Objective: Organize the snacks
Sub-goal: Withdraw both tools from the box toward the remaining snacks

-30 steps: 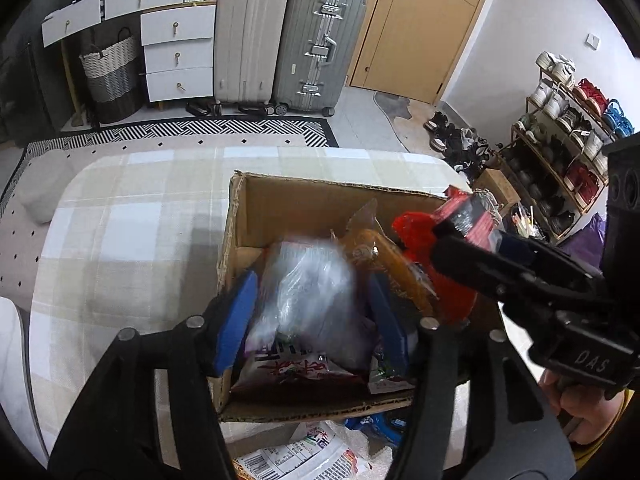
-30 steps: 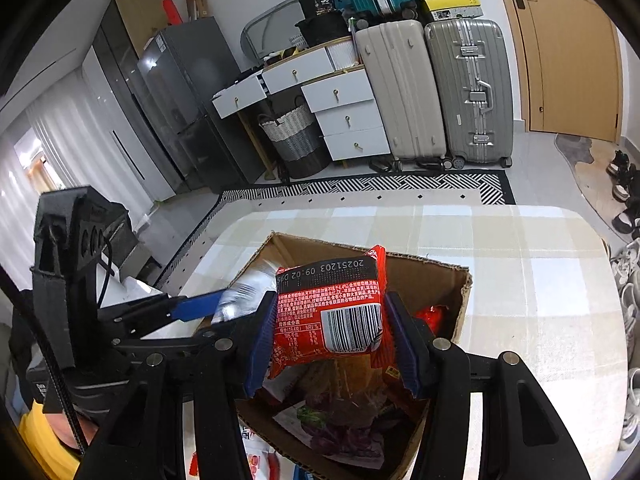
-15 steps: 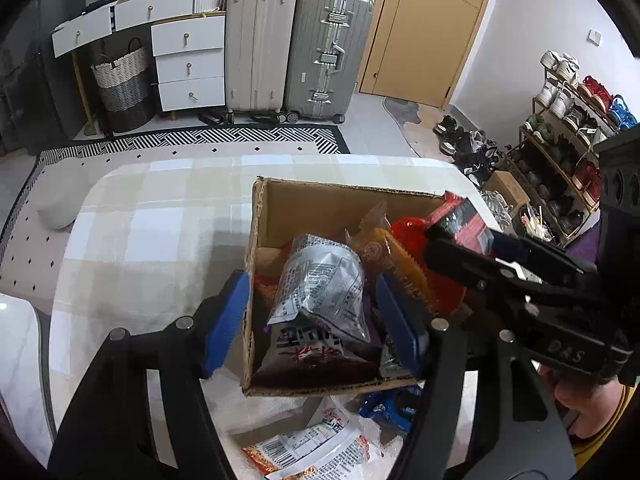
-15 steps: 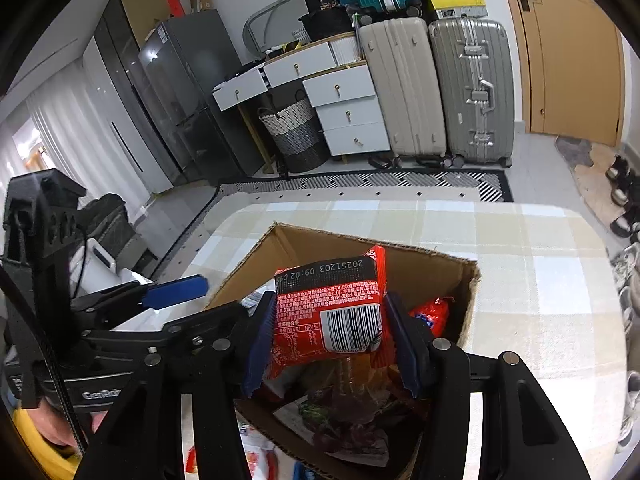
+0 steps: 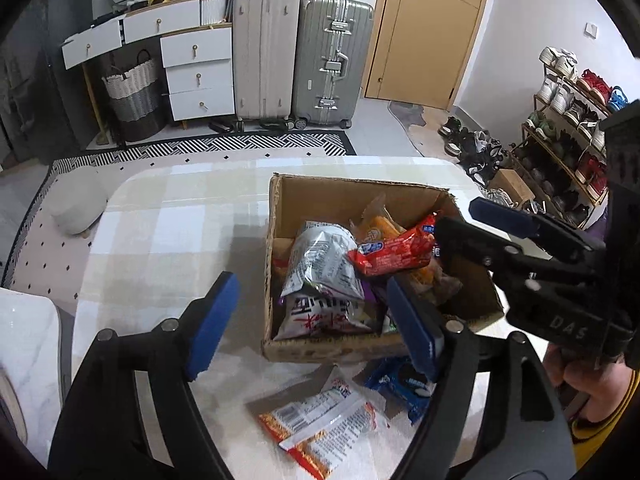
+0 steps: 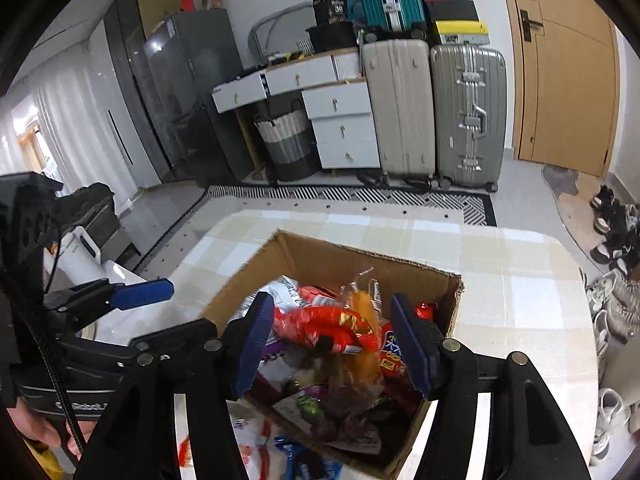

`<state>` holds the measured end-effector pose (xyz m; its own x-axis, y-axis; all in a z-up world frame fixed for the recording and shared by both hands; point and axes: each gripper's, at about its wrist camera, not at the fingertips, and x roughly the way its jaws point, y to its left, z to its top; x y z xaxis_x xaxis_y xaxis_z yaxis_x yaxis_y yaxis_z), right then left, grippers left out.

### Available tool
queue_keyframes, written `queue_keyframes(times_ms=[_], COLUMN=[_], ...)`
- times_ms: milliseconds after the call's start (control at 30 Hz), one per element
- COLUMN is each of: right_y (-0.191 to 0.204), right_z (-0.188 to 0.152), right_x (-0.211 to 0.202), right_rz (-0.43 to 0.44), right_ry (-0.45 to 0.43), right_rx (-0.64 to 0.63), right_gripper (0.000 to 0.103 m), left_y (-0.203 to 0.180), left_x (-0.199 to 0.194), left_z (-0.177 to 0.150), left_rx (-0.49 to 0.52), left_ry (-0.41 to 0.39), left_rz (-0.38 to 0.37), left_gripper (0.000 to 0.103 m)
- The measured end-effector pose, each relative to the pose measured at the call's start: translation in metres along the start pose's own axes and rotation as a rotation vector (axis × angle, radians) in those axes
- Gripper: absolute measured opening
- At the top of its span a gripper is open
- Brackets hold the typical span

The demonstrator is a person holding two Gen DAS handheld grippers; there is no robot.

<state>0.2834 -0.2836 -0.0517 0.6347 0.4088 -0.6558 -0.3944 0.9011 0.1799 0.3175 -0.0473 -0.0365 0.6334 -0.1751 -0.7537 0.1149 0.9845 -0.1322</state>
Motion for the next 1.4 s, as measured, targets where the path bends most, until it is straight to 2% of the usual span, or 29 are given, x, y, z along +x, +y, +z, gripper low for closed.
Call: queue_keyframes(times_ms=[200,467,600,667,767,833,900,967,1067,1167,1267,1400], right_y=[0.017,0.030,0.042,0.050,0.064,0.072,0.074,0.076,0.078,0.083,0.083,0.073], right_z=[-0.004,-0.020,-0.034,-0.045,-0.064,-0.080,-0.091,-0.104,-0.125,-0.137,-0.151,-0.180], right_x=[-0.038,-0.096,-0.127,-0.142,-0.166,-0.182,-0.194,-0.207,-0.228,-0.238,-0.238,-0.227], right_rz=[0.009,0.042,0.033,0.040,0.037,0.038,0.032,0.024,0.024,0.018,0.023,0.044], right_ry=[-0.040,-0.108,-0.167,-0.195,-0.239,-0.280,-0.312,-0.347,-0.416,-0.445,-0.438,-0.412], right_rx=[-0.021,0.012,-0.009,-0.024,-0.051,-0.055,-0.049,-0.032,0.007,-0.010,-0.016,0.039], right_gripper=[0.064,0.065,0.074,0.075,0.079,0.085,0.087,0.089,0.097,0.098,0.100,0.100], left_y=[-0.006,-0.012,-0.012,-0.011,-0.017,-0.019,-0.022,-0.022,-0.024,-0.026,-0.023,-0.011], left_x=[-0.035,-0.092,-0.124,-0.136,-0.158,-0.172,-0.184,-0.193,-0.205,-0.210,-0.213,-0.209], left_z=[-0.011,-0.035,-0.051,-0.059,-0.069,-0.077,-0.082,-0.088,-0.098,-0.108,-0.121,-0.147], left_rx=[0.010,0.010,-0.014,-0.026,0.003,0.004,-0.007,-0.010,0.001,0.007,-0.016,-0.058], left_ry=[-0.029,-0.065,-0.104,-0.130,-0.184,-0.210,-0.233,-0.260,-0.282,-0.293,-0.285,-0.272], left_rz=[0.008,0.037,0.056,0.059,0.123,0.123,0.124,0.121,0.129,0.134,0.119,0.119], left_gripper=[0.078,0.083,0.085,0.088,0.089,0.093,0.102,0.102,0.102,0.102,0.102,0.102])
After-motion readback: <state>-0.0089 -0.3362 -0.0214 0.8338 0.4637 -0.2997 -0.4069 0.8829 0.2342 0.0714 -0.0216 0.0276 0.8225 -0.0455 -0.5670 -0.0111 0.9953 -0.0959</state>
